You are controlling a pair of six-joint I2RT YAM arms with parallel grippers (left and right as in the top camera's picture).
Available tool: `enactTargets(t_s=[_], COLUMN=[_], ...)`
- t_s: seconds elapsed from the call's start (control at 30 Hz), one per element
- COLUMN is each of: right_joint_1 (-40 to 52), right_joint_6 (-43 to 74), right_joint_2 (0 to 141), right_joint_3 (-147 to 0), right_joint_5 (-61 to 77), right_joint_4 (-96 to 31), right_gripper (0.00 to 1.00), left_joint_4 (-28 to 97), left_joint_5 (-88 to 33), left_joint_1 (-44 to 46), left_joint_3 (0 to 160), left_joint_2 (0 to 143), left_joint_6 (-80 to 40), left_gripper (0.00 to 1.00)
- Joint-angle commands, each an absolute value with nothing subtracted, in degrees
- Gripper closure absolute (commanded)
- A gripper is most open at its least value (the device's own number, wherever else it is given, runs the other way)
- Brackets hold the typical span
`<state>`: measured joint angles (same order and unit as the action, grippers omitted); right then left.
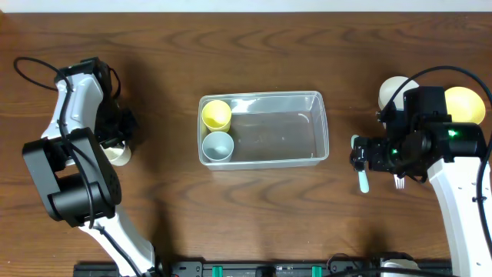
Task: Pack container
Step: 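Grasp the white cup with the left gripper and lift it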
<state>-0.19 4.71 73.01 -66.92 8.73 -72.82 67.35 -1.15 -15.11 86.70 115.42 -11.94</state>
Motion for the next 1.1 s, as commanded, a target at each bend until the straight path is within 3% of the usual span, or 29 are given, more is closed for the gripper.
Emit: enactTargets(t_s=[0.0,0.37,0.7,0.87,1.07], right_joint_1=[0.01,0.01,0.01,0.01,0.01], right_joint_6=[3.75,3.75,3.75,3.75,3.77], right_joint_2=[73.08,73.08,73.08,73.08,73.08], right_joint_3=[-67.81,-67.81,-67.81,-67.81,-67.81], right_joint_5=[8.36,8.36,8.36,8.38,8.38], right_joint_4=[-72.86,-72.86,-72.58,-72.62,-72.66], right_gripper=[0.01,0.01,0.01,0.01,0.01], left_joint_4=[68.01,70.98,75.64,80.01,80.07], left_joint_5=[-0.89,-0.93,-1.13,-1.15,-1.15], left_joint_1=[-15.18,-9.26,14.81,26.70,30.24], left_joint_3=[86.48,90.06,99.13,110.74,118.26], left_joint_2=[115.61,107.50,89.10,90.80,97.43], left_joint_6=[-11.70,-11.66,-8.36,-8.93,-8.84], left_gripper=[0.94,0.94,0.94,0.94,0.94])
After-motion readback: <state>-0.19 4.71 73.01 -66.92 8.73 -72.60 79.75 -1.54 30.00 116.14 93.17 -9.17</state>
